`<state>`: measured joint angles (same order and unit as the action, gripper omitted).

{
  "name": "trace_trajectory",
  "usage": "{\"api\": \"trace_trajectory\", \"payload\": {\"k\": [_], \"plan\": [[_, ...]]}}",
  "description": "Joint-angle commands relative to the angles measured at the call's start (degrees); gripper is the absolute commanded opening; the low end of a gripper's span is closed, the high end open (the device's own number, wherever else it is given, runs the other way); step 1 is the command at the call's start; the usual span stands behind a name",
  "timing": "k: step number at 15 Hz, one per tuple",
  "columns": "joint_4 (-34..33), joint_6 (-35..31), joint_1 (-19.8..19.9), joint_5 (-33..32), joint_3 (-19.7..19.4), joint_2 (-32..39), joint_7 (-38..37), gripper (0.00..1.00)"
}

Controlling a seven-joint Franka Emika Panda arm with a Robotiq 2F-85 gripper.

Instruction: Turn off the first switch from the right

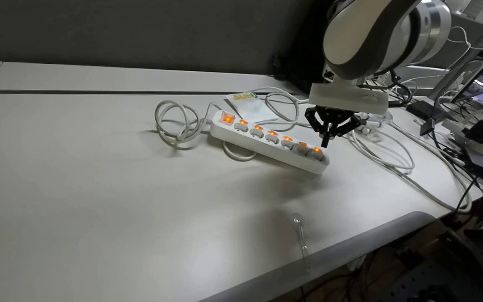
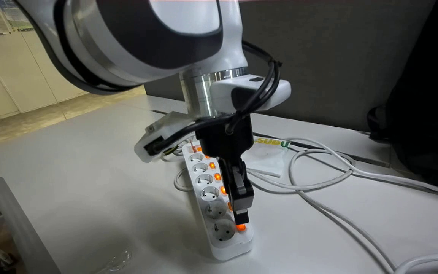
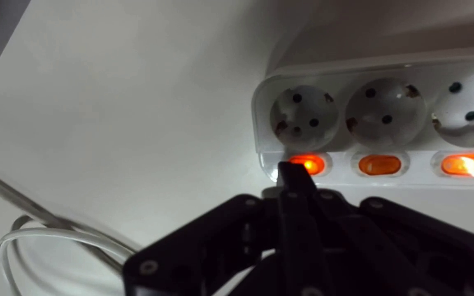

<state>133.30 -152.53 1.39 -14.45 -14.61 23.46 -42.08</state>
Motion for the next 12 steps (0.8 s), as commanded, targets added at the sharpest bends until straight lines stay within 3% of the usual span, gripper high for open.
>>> {"api": "trace_trajectory", "payload": {"k": [1,5,12], "plan": [[-1.90,-0.91,-0.51,3.72,-0.20,1.78,2.33,0.00],[-2.62,-1.52,-0.40,7.25,0.05,2.42,5.15,0.00],[-1.64,-1.66,-1.93,7.44,-1.33,2.20,5.42,0.00]]}}
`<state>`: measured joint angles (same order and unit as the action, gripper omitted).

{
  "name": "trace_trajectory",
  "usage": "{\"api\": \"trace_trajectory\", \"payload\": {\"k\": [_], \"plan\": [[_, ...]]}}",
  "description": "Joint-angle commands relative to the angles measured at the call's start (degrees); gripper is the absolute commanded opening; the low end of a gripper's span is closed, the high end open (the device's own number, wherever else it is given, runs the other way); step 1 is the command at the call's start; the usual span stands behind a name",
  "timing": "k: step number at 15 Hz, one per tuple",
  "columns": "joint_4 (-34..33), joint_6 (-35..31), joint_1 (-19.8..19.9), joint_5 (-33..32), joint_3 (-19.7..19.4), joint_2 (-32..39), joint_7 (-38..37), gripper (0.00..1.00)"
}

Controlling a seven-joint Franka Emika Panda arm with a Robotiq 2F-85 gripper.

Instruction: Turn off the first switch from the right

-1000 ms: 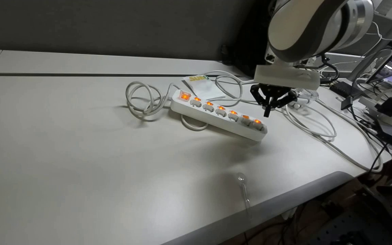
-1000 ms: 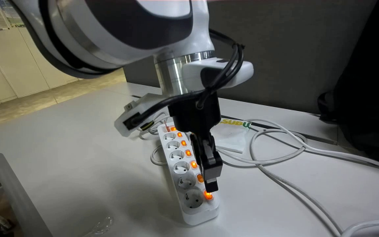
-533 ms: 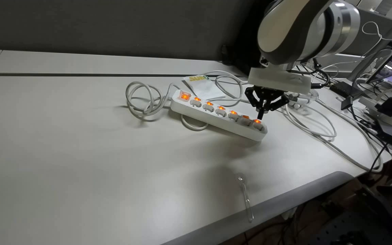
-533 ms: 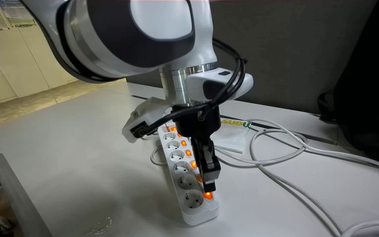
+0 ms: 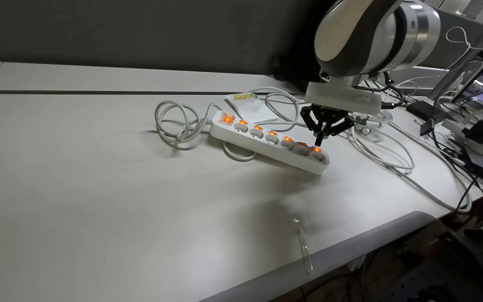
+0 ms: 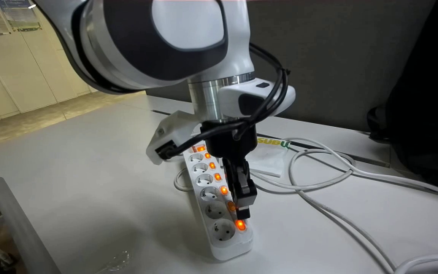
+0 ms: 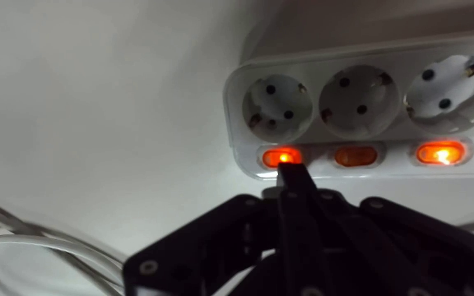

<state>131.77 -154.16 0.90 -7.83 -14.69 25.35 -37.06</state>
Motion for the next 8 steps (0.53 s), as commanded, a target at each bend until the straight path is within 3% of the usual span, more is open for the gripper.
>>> {"api": "trace_trajectory", "payload": {"k": [1,8], "plan": [[-0.12,0.06,-1.49,0.90,-1.25,0.41,0.45,0.00],[-0.29,-0.41,-2.32,0.84,-2.22,1.60,-0.07,0.00]]}}
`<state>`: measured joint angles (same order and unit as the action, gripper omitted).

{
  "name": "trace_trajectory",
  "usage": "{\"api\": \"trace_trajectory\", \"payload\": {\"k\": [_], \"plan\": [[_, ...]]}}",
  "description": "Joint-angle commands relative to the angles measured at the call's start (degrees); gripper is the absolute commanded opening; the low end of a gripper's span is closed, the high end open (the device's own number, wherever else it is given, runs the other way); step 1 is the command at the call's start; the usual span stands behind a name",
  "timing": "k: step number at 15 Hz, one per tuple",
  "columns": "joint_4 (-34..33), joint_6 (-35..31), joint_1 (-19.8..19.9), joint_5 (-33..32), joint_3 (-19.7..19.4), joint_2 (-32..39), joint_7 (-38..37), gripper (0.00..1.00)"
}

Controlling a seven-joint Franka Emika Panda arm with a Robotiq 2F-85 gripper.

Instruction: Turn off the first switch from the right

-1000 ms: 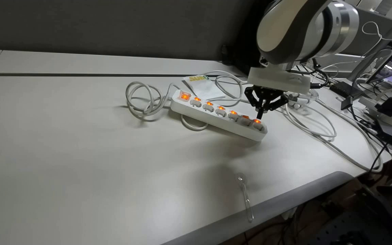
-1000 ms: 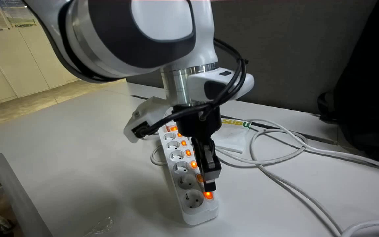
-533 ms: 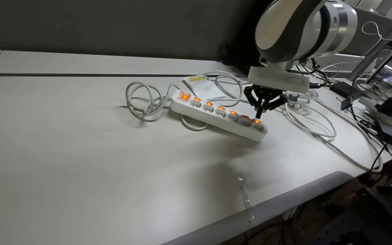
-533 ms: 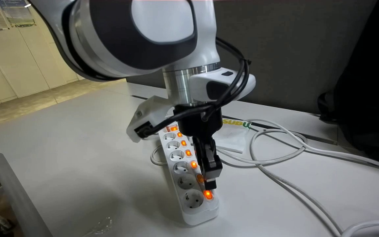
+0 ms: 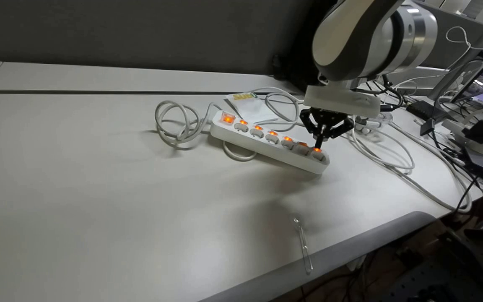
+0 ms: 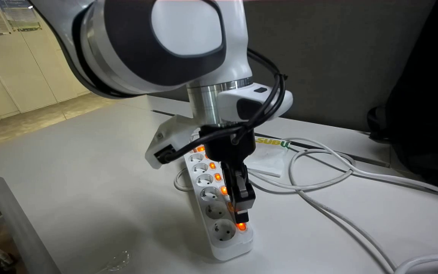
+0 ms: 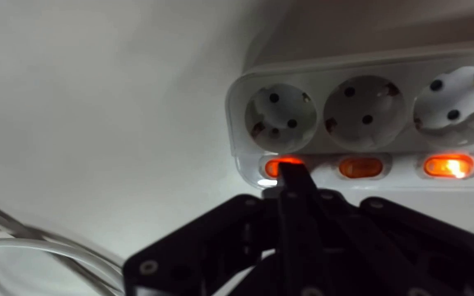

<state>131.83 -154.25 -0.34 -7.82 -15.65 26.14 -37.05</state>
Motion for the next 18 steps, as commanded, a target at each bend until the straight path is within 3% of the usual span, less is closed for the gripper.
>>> {"api": "trace_trajectory", "payload": {"k": [1,18], "plan": [[-0.37,-0.31,-1.10,0.89,-1.30,0.86,-0.04,0.00],[-3.85,4.16,0.68,6.37,-0.43,5.10,0.72,0.00]]}}
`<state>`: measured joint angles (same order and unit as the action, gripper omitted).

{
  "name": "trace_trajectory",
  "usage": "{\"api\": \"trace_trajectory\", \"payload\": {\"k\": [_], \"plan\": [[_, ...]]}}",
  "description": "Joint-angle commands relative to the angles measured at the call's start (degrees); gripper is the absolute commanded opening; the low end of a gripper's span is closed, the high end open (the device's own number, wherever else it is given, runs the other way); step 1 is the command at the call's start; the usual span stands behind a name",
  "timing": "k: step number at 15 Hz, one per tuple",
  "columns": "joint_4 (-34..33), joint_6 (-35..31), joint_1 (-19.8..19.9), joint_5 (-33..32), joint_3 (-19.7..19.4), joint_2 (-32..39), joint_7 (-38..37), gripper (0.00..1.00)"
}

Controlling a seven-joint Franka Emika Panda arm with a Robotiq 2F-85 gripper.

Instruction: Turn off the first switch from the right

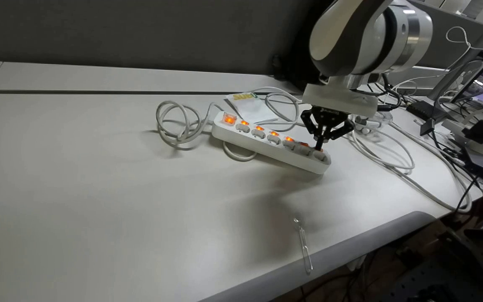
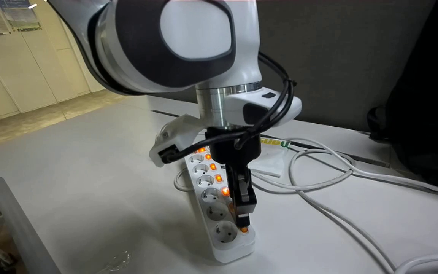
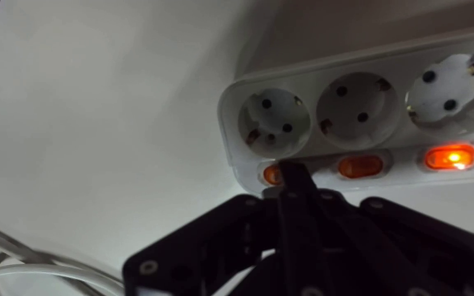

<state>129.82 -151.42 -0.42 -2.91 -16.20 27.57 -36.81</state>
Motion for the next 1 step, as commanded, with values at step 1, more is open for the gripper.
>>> {"api": "trace_trajectory", "payload": {"k": [1], "plan": [[-1.97,1.82,0.99,1.95,0.33,3.55,0.68,0.00]]}}
